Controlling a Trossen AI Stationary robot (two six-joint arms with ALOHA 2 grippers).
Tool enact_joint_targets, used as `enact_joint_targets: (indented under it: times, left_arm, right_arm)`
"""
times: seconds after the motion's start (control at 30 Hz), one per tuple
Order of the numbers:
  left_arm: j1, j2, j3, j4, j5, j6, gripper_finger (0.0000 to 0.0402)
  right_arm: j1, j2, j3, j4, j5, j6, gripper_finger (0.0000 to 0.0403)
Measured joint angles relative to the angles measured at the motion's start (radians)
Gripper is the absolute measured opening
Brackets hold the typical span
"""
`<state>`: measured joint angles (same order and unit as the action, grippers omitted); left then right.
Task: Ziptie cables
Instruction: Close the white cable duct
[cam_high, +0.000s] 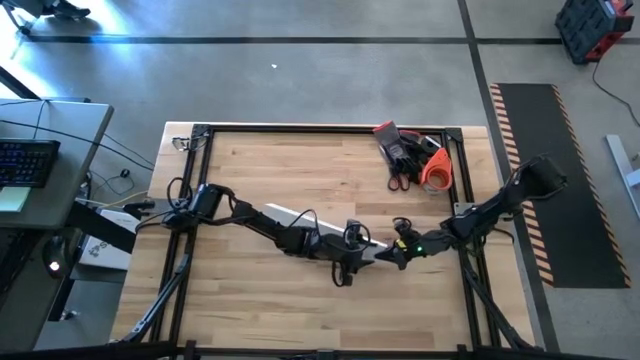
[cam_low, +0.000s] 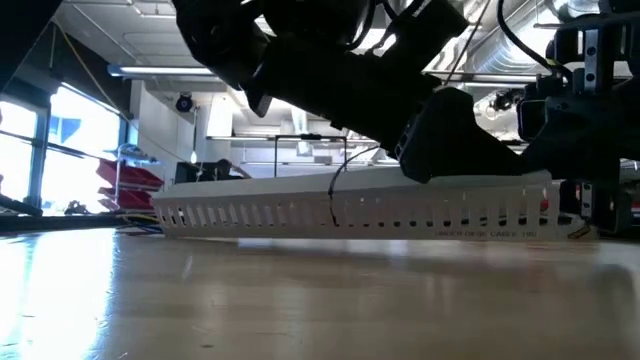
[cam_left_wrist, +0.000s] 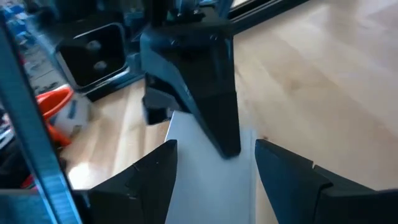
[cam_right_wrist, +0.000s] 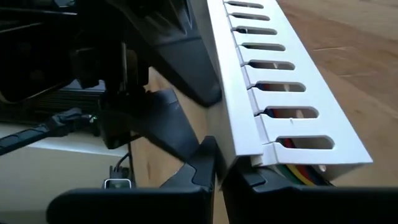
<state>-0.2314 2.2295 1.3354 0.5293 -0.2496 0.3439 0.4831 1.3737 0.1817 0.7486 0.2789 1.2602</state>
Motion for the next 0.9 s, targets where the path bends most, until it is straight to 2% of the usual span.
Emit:
enact_joint_targets:
  times: [0.1,0.2,0.3,0.5,0.6,0.7,0.8,0.9]
  left_arm:
    - [-0.001,0.000,0.000,-0.006,0.021,0.000,0.0202]
    - [-0.013,-0.007,0.000,-0.014,0.031,-0.010,0.0202]
    - [-0.034,-0.043,0.000,-0.068,0.042,-0.094,0.0202]
    - [-0.108,-0.161,-0.001,-0.315,0.078,-0.282,0.0202]
    - [-0.153,-0.202,-0.001,-0.402,0.013,-0.335,0.0202]
    - [-0.193,-0.221,-0.001,-0.441,-0.094,-0.362,0.0202]
    - [-0.228,-0.232,-0.001,-0.492,-0.192,-0.409,0.0202]
    - [-0.249,-0.235,-0.001,-0.568,-0.257,-0.476,0.0202]
  right_arm:
    - [0.003,0.045,0.032,0.000,0.002,-0.041,0.0002]
    - [0.016,0.069,0.055,0.009,0.001,-0.093,0.0022]
    - [0.034,0.070,0.062,0.034,0.000,-0.126,0.0066]
    - [0.065,0.069,0.064,0.047,-0.024,-0.153,0.0182]
    - [0.069,0.069,0.078,0.021,-0.151,-0.195,0.0223]
    - [0.097,0.069,0.127,-0.053,-0.194,-0.250,0.0237]
    - [0.115,0.069,0.197,-0.233,-0.248,-0.272,0.0238]
    - [0.128,0.069,0.287,-0.471,-0.363,-0.252,0.0234]
